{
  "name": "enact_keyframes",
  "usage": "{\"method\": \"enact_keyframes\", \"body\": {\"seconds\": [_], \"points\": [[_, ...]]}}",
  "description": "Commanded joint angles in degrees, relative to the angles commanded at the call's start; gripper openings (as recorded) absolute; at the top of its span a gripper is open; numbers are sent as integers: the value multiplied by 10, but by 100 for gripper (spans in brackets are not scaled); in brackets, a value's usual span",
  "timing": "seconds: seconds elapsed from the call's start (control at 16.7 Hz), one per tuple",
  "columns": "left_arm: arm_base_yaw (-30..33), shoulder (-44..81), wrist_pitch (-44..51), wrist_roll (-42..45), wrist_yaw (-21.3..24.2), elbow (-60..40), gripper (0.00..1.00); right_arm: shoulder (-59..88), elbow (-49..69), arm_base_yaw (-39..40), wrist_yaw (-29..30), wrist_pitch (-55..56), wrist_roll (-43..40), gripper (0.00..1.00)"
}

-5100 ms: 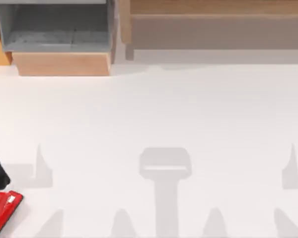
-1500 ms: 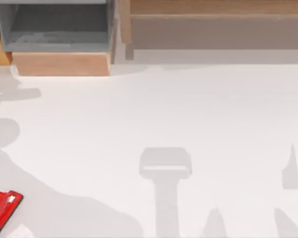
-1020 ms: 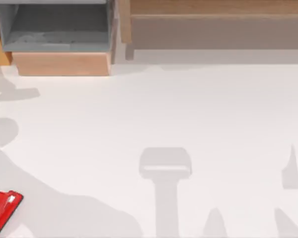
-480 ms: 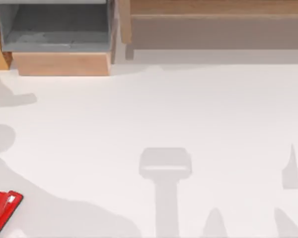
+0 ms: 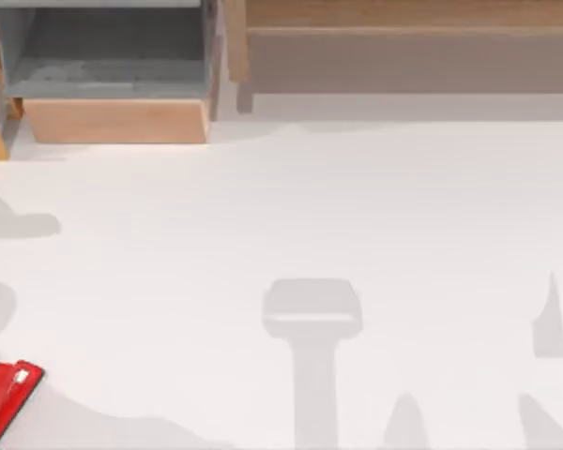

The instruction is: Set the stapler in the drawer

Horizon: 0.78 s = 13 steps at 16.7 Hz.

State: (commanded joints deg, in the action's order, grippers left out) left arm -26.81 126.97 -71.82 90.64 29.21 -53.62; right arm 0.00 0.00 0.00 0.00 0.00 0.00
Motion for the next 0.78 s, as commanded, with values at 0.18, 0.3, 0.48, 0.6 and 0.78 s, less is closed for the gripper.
{"method": "enact_keyframes", "body": {"seconds": [0.18,0.3,0.48,0.6,0.78], "points": [[0,2,1,0,-1,-1,0,0,0,0,0,0,0,100],[-10,-8,-12,0,6,21,0,0,0,0,0,0,0,100],[-30,-31,-40,1,28,79,0,0,0,0,0,0,0,100],[-44,-47,-62,2,42,118,0,0,0,0,0,0,0,100],[-52,-57,-74,3,51,137,0,0,0,0,0,0,0,100]]}}
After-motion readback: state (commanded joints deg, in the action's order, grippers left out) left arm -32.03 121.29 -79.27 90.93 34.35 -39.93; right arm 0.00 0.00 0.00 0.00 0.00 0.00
